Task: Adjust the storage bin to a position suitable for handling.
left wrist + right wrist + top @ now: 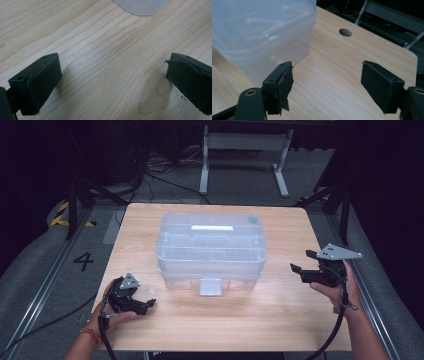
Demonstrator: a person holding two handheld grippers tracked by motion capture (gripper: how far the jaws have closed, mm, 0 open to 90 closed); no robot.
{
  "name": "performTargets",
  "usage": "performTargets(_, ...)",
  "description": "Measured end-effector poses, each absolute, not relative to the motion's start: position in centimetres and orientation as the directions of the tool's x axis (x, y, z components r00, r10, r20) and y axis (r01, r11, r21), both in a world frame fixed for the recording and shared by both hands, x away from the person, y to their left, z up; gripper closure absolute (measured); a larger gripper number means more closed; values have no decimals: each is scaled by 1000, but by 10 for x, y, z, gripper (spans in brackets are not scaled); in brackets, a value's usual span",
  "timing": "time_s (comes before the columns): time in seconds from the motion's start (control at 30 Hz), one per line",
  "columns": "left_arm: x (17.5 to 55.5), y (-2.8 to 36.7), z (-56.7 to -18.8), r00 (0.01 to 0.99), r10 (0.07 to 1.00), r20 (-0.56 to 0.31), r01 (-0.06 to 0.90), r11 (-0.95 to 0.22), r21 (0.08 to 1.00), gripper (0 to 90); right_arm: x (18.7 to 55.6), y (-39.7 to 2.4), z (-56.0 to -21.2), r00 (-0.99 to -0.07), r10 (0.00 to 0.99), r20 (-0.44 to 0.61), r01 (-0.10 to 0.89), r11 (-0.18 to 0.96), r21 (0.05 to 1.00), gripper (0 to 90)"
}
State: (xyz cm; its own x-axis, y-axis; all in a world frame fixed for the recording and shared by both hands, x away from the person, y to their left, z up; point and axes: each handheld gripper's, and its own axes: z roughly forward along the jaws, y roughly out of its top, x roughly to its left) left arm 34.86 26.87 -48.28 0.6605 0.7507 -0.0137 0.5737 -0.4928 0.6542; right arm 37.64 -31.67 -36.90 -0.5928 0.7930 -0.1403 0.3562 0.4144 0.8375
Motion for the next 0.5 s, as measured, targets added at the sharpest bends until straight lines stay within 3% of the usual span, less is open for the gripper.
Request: performTargets(0.5,349,269,-483,661,751,-13,573,-493,654,5,385,-294,-348,-626,762,-167,308,438,845,264)
